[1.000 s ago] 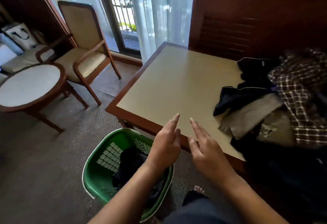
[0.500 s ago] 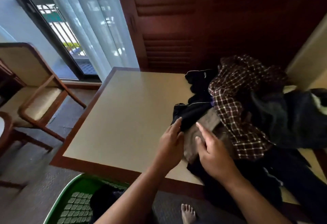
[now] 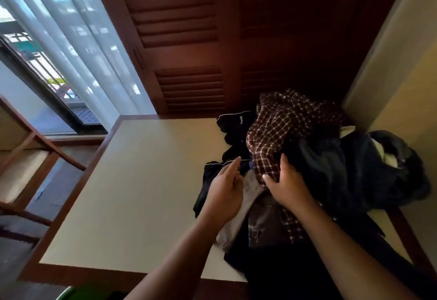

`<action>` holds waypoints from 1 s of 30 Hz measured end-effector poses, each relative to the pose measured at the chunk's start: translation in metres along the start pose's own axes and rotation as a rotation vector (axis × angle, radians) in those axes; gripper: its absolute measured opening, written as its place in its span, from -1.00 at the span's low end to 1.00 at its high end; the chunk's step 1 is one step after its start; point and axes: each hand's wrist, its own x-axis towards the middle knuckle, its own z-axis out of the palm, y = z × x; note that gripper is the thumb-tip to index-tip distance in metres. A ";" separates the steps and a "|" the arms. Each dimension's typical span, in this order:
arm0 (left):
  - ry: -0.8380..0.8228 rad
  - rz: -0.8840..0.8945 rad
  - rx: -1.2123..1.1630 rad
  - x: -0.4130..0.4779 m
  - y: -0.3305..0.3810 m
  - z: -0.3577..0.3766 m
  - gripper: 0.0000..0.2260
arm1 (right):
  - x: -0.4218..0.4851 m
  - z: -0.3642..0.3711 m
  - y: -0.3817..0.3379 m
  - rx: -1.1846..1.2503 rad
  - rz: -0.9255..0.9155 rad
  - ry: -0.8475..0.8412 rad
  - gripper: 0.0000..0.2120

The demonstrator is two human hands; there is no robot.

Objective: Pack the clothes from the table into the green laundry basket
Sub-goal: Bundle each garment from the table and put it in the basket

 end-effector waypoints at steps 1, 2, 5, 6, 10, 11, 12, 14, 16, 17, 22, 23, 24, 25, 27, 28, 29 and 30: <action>-0.021 0.010 0.014 0.005 0.003 0.000 -0.52 | 0.008 -0.002 0.002 -0.037 0.026 -0.012 -0.30; -0.039 0.015 0.025 0.010 0.005 0.001 -0.50 | 0.015 -0.005 0.002 -0.061 0.038 -0.015 -0.38; -0.039 0.023 0.017 0.025 0.008 -0.001 -0.48 | 0.019 -0.017 -0.008 -0.050 -0.031 0.092 -0.56; -0.027 0.019 -0.007 0.029 0.008 -0.003 -0.45 | 0.015 -0.021 -0.012 -0.021 -0.122 0.181 -0.59; 0.001 0.055 -0.062 0.038 0.007 -0.015 -0.10 | -0.025 -0.049 -0.049 0.586 -0.408 0.135 -0.73; -0.026 0.059 -0.070 0.039 0.007 -0.017 -0.06 | -0.035 -0.058 -0.058 0.818 -0.372 -0.018 -0.72; -0.049 0.067 -0.098 0.040 0.010 -0.019 -0.07 | -0.040 -0.066 -0.062 0.983 -0.323 -0.141 -0.71; -0.060 0.148 -0.147 0.045 0.016 -0.019 -0.17 | -0.045 -0.078 -0.065 1.064 -0.266 -0.257 -0.65; -0.060 0.220 -0.203 0.051 0.020 -0.016 -0.42 | -0.046 -0.084 -0.063 1.075 -0.235 -0.310 -0.56; -0.065 0.222 -0.246 0.052 0.021 -0.015 -0.57 | -0.048 -0.087 -0.063 1.100 -0.215 -0.304 -0.52; -0.124 -0.097 -0.844 0.036 0.044 -0.028 -0.62 | -0.019 -0.085 -0.041 0.891 -0.132 0.039 -0.84; -0.126 -0.176 -0.991 0.033 0.046 -0.031 -0.59 | -0.012 -0.083 -0.034 0.602 -0.168 0.119 -0.78; -0.148 -0.254 -1.129 0.030 0.049 -0.036 -0.62 | -0.004 -0.078 -0.024 0.318 -0.196 0.160 -0.54; -0.147 -0.314 -1.237 0.029 0.047 -0.038 -0.69 | 0.000 -0.077 -0.018 0.128 -0.172 0.158 -0.31; -0.085 -0.485 -1.359 0.021 0.046 -0.046 -0.67 | 0.007 -0.072 -0.014 0.052 -0.063 0.182 -0.16; -0.056 -0.483 -1.309 0.015 0.045 -0.052 -0.67 | 0.009 -0.070 -0.014 0.061 -0.044 0.199 -0.25; -0.016 -0.470 -1.202 0.013 0.046 -0.055 -0.72 | 0.015 -0.066 -0.012 0.073 -0.080 0.214 -0.37; 0.027 -0.484 -1.149 0.006 0.063 -0.069 -0.80 | 0.019 -0.061 -0.013 0.089 -0.144 0.216 -0.50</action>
